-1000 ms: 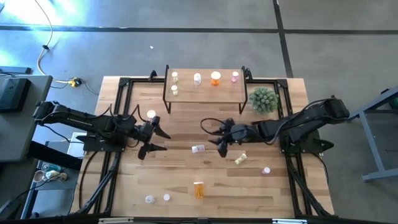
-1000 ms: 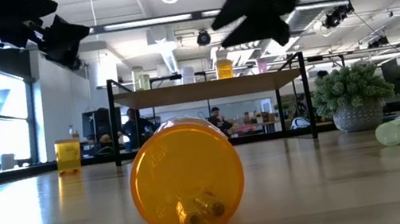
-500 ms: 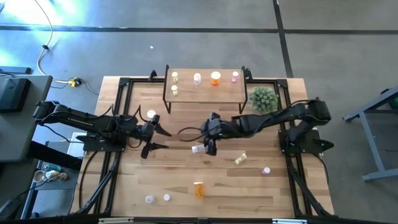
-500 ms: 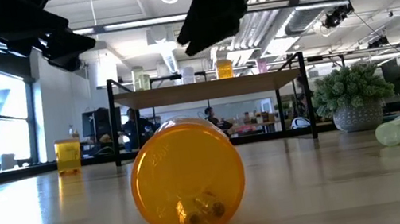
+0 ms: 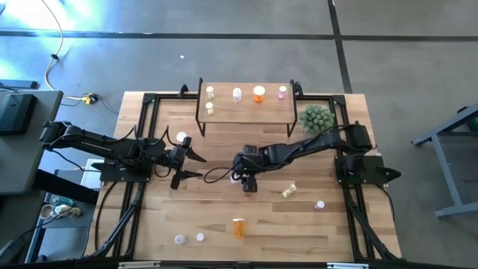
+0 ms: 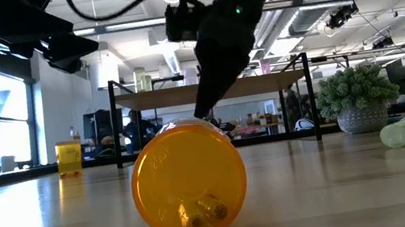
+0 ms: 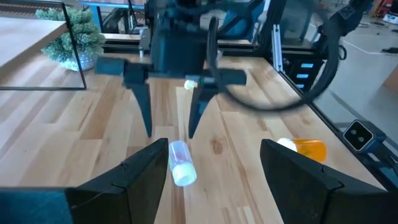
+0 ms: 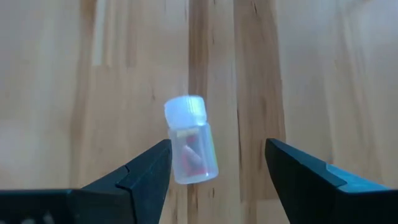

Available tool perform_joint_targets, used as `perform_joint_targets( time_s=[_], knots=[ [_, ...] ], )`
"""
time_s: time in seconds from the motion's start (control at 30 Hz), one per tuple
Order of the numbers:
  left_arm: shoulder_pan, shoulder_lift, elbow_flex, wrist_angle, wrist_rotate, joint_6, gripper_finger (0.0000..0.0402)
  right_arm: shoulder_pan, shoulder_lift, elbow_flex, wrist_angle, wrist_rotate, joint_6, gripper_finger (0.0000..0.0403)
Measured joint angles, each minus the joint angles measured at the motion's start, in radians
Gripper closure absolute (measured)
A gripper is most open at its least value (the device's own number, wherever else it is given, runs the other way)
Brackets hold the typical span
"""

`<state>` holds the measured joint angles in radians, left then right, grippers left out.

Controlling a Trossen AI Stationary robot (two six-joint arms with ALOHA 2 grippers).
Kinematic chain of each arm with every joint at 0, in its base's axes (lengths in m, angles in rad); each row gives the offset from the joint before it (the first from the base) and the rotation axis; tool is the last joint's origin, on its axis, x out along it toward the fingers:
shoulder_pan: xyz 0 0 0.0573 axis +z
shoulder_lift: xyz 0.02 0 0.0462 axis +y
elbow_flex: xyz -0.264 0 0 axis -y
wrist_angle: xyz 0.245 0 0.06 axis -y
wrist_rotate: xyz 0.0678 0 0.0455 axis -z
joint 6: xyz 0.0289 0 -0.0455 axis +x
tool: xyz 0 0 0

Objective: Pick and place medicine bottles onto shelf by color
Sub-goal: Put the top transparent pill bottle aligned with the other transparent pill bottle on the shelf

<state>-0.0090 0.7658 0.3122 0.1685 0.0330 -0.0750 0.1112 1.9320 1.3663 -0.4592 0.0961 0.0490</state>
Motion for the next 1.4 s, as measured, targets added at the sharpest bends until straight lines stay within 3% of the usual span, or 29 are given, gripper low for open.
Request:
perform_joint_targets(
  time_s=[0.67,1.07,1.4],
  knots=[
    [0.000,0.000,0.000,0.000,0.000,0.000,0.0156,0.000,0.116,0.000,0.037,-0.070,0.036,0.0159],
    [0.000,0.000,0.000,0.000,-0.002,0.000,0.0156,0.000,0.116,0.000,0.024,-0.097,0.044,0.0272],
    [0.000,0.000,0.000,0.007,-0.022,0.000,0.0156,0.000,0.086,0.000,0.002,-0.097,0.040,0.0274]
  ],
)
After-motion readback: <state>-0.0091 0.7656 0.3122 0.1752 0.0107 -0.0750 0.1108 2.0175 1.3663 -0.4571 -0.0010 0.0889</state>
